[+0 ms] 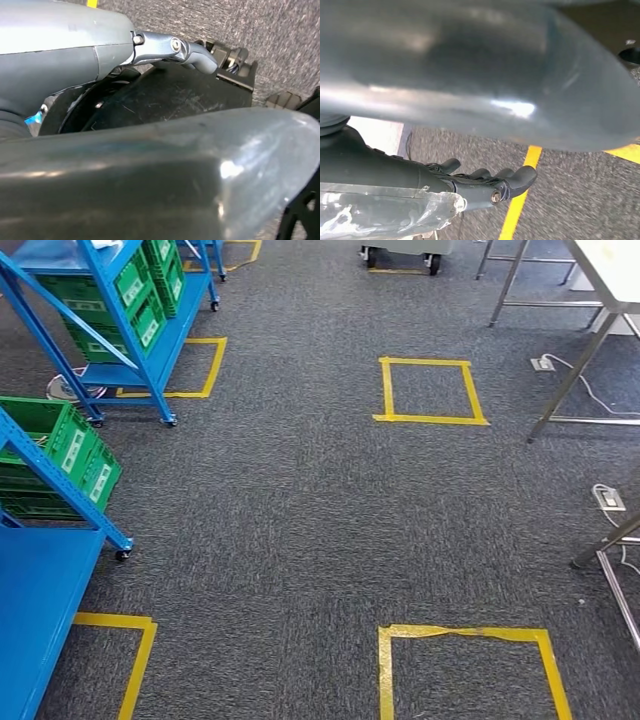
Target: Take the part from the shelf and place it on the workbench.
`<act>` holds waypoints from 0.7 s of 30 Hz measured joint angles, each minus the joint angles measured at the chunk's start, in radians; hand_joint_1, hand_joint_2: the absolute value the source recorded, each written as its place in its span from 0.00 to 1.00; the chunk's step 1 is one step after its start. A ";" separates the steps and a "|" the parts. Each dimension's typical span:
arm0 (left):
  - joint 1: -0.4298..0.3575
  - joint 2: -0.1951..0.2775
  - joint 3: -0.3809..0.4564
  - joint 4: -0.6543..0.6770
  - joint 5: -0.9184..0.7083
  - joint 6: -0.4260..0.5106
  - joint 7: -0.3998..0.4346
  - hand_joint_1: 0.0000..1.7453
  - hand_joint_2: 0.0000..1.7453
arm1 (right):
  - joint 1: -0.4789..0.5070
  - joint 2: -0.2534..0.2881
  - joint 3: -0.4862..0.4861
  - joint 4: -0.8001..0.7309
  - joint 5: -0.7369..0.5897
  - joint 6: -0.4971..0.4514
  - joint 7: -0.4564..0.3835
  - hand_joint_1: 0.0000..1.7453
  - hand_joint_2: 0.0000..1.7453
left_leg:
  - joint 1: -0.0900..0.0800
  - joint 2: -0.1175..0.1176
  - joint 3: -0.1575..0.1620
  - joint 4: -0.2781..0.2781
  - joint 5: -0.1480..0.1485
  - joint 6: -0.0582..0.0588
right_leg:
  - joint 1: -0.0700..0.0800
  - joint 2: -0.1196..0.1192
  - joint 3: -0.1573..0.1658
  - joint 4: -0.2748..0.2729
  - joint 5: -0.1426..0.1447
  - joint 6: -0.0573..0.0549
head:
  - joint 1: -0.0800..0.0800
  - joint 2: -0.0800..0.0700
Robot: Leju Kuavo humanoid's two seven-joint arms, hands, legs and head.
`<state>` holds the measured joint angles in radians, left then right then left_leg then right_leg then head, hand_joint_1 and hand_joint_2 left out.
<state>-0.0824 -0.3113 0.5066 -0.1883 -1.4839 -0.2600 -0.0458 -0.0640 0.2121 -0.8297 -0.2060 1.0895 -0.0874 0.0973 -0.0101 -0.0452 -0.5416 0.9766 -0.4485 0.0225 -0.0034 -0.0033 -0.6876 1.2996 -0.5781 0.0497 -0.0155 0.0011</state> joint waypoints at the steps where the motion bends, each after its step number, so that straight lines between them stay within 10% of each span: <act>1: -0.001 0.000 0.000 0.000 0.003 -0.001 0.000 0.00 0.00 | 0.000 0.000 0.000 0.000 0.000 0.000 0.000 0.00 0.00 | 0.002 -0.014 0.003 0.001 -0.001 -0.002 | -0.002 0.005 0.020 -0.046 0.034 0.001 | 0.000 0.000; 3: -0.004 0.000 0.000 0.000 0.006 -0.003 0.002 0.00 0.00 | -0.001 0.000 -0.001 0.000 0.002 -0.002 -0.002 0.00 0.00 | 0.004 -0.040 0.005 0.005 -0.004 -0.011 | -0.011 0.044 0.083 -0.181 0.101 0.006 | 0.001 0.000; 6: -0.008 0.000 0.000 0.000 0.007 -0.007 0.004 0.00 0.00 | -0.003 0.001 -0.001 0.002 0.003 -0.007 -0.002 0.00 0.00 | 0.008 -0.071 -0.007 0.013 -0.003 -0.030 | -0.015 0.085 0.125 -0.264 0.111 -0.001 | 0.003 0.000; 9: -0.009 0.000 0.000 0.000 0.007 -0.008 -0.004 0.00 0.00 | -0.004 0.001 -0.003 0.002 0.002 -0.012 0.004 0.00 0.00 | 0.009 -0.056 -0.021 0.026 -0.012 -0.046 | -0.014 0.054 0.127 -0.269 0.112 -0.022 | -0.001 0.000; 12: -0.013 0.001 0.000 -0.001 0.005 -0.006 -0.005 0.00 0.00 | -0.001 0.001 -0.007 0.002 0.000 -0.014 0.004 0.00 0.00 | 0.004 0.018 -0.088 0.175 -0.097 -0.056 | -0.009 0.011 0.129 -0.273 0.111 -0.037 | -0.011 0.000; 15: -0.017 0.003 0.000 -0.002 0.006 -0.005 -0.007 0.00 0.00 | 0.001 0.001 -0.011 0.002 0.000 -0.014 0.004 0.00 0.00 | 0.004 0.028 -0.123 0.280 -0.121 -0.056 | -0.003 -0.035 0.131 -0.273 0.107 -0.043 | -0.011 0.000; 18: -0.008 0.003 0.000 -0.002 0.005 -0.005 -0.006 0.00 0.00 | -0.002 0.001 -0.013 0.002 0.000 -0.015 0.004 0.00 0.00 | -0.003 0.074 -0.045 0.134 -0.030 -0.041 | 0.002 -0.067 0.136 -0.273 0.104 -0.041 | -0.011 0.000; 21: 0.001 0.005 0.001 -0.002 0.003 -0.004 -0.002 0.00 0.00 | -0.001 0.001 -0.015 0.002 -0.001 -0.014 0.004 0.00 0.00 | -0.018 0.127 -0.003 0.024 -0.012 -0.023 | 0.010 -0.099 0.131 -0.269 0.102 -0.032 | -0.013 0.000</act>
<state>-0.0816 -0.3065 0.5073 -0.1900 -1.4806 -0.2635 -0.0483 -0.0654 0.2129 -0.8444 -0.2041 1.0886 -0.1019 0.1008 -0.0278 0.0815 -0.5450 1.0006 -0.4607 -0.0010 0.0064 -0.1022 -0.5569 1.0305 -0.4761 0.0178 -0.0287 0.0011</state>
